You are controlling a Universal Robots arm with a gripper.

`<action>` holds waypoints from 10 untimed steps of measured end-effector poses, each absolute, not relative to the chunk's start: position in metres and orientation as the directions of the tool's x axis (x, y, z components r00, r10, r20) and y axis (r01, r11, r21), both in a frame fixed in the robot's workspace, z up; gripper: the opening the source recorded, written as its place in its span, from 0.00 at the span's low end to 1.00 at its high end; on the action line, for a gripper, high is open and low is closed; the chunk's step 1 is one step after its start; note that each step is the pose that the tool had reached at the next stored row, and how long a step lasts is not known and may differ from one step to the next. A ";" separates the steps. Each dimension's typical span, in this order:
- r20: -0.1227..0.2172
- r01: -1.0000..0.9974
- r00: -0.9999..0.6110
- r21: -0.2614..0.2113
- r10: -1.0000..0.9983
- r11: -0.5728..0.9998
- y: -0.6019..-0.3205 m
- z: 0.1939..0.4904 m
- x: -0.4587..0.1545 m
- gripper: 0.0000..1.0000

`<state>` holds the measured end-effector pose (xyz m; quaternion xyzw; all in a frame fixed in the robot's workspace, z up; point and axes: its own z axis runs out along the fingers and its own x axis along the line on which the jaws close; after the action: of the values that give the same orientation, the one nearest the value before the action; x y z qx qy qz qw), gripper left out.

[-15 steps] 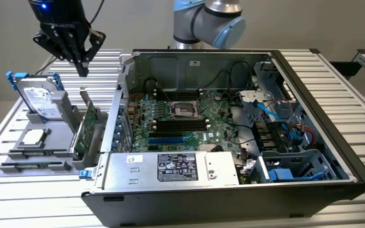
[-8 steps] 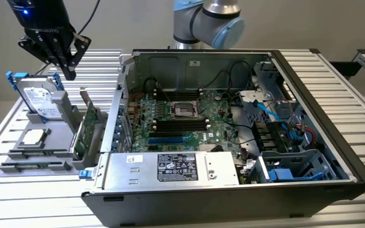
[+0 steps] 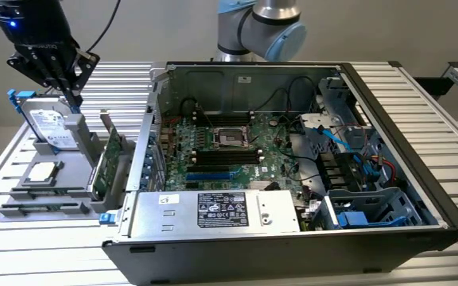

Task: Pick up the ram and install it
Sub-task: 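Reach for the ram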

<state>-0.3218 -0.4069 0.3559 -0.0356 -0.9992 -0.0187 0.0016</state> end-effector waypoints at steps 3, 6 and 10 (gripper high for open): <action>0.004 0.071 -0.997 0.037 0.071 0.997 -0.411 0.354 -0.332 0.11; 0.004 0.071 -0.997 0.037 0.071 0.997 -0.415 0.352 -0.343 0.11; 0.004 0.071 -0.997 0.037 0.071 0.997 -0.423 0.350 -0.356 0.11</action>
<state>-0.3560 -0.4229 0.3500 -0.0356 -0.9992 -0.0186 0.0016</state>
